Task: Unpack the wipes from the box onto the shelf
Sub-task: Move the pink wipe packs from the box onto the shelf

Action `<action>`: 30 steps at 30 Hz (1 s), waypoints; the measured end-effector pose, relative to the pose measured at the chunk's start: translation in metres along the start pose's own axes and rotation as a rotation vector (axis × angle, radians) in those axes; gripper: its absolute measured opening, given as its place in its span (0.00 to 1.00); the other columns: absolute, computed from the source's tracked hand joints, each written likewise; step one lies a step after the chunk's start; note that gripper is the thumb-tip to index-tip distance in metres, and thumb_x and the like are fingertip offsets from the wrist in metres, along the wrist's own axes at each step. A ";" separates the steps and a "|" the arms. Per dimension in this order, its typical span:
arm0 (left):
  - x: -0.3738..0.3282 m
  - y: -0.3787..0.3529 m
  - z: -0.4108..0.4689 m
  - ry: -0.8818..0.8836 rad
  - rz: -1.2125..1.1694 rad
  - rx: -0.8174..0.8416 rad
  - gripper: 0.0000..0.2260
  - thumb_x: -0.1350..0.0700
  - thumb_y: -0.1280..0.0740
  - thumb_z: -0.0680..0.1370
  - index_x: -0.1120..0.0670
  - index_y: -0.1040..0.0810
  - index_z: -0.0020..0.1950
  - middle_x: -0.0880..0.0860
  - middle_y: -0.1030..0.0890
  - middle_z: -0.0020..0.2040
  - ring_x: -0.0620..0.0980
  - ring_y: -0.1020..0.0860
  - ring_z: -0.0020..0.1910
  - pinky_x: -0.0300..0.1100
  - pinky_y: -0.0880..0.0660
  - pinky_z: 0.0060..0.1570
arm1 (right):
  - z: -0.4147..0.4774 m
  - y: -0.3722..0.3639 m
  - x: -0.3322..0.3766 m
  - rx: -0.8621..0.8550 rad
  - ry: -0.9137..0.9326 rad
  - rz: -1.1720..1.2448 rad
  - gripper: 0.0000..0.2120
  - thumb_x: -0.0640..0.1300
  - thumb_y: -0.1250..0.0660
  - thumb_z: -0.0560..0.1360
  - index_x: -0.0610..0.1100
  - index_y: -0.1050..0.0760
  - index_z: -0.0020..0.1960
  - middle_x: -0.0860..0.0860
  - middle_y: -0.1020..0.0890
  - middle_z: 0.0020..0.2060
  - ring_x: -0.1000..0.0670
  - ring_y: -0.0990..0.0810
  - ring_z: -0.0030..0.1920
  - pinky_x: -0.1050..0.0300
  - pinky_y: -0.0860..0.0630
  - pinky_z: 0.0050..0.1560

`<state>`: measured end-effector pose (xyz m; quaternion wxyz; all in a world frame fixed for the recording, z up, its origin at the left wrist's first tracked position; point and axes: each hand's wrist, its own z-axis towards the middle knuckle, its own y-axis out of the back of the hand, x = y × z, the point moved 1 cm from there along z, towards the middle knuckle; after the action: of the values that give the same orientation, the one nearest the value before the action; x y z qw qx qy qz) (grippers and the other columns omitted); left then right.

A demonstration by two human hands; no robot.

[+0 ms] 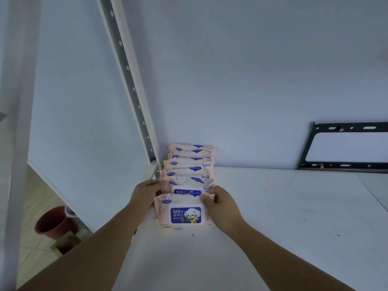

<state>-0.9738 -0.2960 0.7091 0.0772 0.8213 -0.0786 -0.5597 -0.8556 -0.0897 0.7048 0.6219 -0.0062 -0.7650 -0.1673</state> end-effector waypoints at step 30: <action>-0.029 -0.064 -0.148 -0.629 0.402 0.455 0.01 0.57 0.28 0.78 0.53 0.18 0.48 0.49 0.15 0.43 0.47 0.19 0.43 0.41 0.25 0.42 | -0.158 0.116 0.004 -0.337 -0.027 -0.256 0.10 0.52 0.34 0.78 0.46 0.22 0.49 0.49 0.16 0.46 0.48 0.16 0.48 0.59 0.24 0.39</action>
<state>-0.8434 -0.2214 0.7747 -0.0262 0.5752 -0.3778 -0.7251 -0.6814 -0.0227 0.7642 0.5755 -0.0150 -0.7289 -0.3706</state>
